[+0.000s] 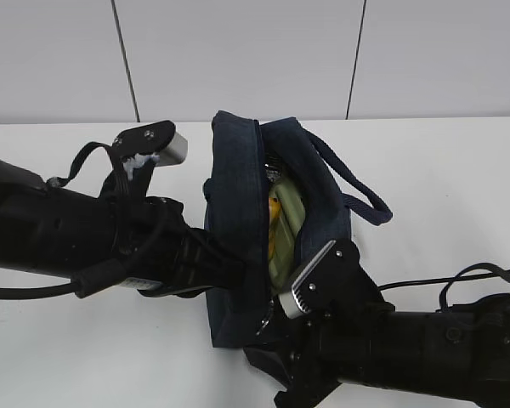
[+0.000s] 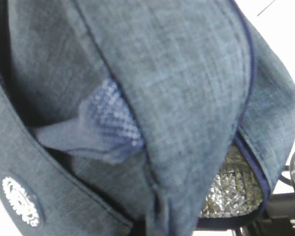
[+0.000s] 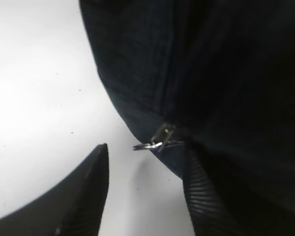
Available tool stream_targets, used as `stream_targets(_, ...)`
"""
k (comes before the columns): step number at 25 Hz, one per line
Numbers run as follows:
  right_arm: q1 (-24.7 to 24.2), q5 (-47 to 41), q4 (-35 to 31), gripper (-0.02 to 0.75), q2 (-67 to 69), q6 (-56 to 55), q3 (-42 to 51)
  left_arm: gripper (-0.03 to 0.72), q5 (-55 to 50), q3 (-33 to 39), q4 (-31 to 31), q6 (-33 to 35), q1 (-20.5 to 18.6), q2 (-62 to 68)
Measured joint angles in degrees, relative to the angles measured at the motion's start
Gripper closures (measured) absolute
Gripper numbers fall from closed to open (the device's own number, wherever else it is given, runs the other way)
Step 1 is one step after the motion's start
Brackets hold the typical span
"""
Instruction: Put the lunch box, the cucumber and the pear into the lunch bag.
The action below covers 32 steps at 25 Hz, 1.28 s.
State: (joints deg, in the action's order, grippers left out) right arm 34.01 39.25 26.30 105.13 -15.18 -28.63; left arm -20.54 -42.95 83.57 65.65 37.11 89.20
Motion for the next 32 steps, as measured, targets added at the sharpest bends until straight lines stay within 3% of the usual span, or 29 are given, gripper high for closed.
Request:
stream_targets(16, 0.08, 0.0, -4.35, 0.328, 0.13, -3.28, -0.11, 0.684, 0.05, 0.0, 0.0, 0.69, 0.0, 0.0)
stream_targets(32, 0.08, -2.19, -5.18, 0.491, 0.22, -3.92, -0.22, 0.685, 0.05, 0.0, 0.0, 1.37, 0.0, 0.0)
